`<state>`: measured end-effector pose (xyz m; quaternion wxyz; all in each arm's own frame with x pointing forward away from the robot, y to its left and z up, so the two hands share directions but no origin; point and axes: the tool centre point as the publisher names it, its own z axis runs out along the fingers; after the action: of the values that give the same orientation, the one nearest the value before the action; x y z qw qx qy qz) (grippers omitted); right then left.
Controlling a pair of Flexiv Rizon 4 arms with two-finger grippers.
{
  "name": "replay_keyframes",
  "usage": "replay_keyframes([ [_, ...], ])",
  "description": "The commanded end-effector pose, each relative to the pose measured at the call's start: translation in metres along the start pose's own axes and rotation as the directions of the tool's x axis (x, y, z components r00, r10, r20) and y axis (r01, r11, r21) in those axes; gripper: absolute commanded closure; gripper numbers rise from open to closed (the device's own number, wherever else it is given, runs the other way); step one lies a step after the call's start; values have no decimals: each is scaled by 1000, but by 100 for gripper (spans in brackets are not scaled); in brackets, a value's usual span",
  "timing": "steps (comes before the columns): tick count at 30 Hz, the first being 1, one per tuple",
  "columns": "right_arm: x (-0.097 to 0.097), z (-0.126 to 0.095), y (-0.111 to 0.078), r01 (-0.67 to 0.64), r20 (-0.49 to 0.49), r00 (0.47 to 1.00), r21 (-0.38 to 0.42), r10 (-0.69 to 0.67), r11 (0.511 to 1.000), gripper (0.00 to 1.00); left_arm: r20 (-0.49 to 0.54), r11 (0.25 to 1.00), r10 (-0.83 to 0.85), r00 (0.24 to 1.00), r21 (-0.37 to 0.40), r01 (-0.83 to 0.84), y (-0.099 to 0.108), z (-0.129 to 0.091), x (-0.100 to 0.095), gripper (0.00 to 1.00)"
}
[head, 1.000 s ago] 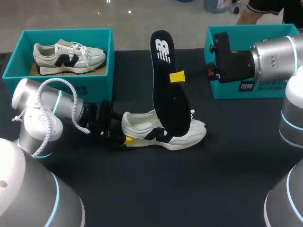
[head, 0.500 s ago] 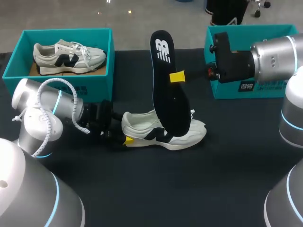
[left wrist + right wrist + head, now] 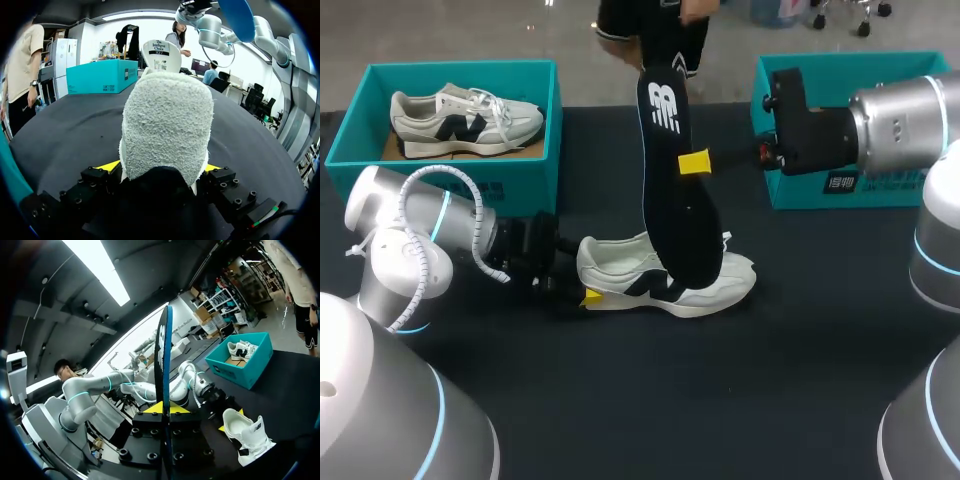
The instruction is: Take the shoe out of the shoebox, open the shoe tongue, remove and reinsert the insole, then place the shoe into the shoebox
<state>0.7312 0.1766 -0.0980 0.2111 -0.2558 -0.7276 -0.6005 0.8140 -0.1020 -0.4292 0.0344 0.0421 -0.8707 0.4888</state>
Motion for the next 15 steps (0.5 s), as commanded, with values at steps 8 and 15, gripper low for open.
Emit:
replay_keyframes([
  [8,1,2,0,1,12,1000,3,-1,1000,100,1,1000,1,1000,1,-1,2,2,1,100],
  [15,8,4,4,-2,6,1000,-26,2,1000,100,1,1000,1,1000,1,-1,2,2,1,100],
])
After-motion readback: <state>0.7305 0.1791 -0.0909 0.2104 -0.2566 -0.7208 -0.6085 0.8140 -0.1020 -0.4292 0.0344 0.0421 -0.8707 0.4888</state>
